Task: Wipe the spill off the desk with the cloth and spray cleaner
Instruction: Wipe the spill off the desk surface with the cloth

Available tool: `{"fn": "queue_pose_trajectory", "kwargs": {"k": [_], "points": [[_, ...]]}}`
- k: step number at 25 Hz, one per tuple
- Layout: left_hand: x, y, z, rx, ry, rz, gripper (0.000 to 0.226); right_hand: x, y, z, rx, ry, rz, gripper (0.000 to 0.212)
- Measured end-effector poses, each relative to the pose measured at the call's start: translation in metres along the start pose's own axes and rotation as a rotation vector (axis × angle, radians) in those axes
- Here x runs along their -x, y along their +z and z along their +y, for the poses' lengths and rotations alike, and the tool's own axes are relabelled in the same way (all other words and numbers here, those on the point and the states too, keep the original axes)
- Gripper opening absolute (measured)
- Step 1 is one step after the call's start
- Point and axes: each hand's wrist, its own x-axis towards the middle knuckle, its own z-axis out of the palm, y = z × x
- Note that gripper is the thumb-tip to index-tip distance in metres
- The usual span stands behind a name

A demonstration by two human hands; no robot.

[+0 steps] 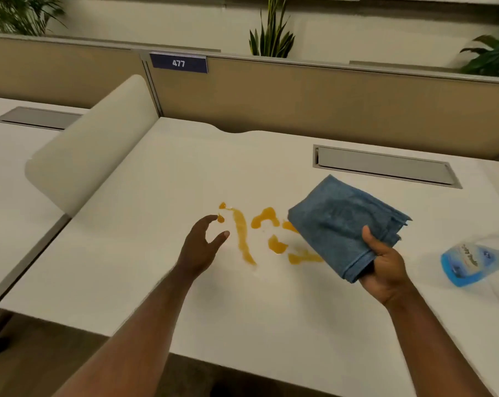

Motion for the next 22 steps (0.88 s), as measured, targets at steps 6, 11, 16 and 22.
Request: {"fn": "queue_pose_trajectory", "kwargs": {"k": [6, 11, 16, 22], "points": [[-0.043, -0.029, -0.095, -0.610, 0.044, -0.107, 0.068, -0.040, -0.002, 0.033, 0.968, -0.365, 0.477, 0.025], [-0.042, -0.040, -0.130, -0.658, 0.055, -0.119, 0.075, -0.083, -0.024, 0.081, 1.772, -0.113, 0.172, 0.069], [-0.038, -0.038, -0.129, -0.693, 0.079, -0.135, 0.080, -0.101, -0.043, 0.087, 2.011, -0.139, 0.143, 0.099], [-0.037, -0.038, -0.122, -0.698, 0.084, -0.159, 0.084, -0.126, -0.040, 0.082, 1.921, -0.138, 0.356, 0.083]]}}
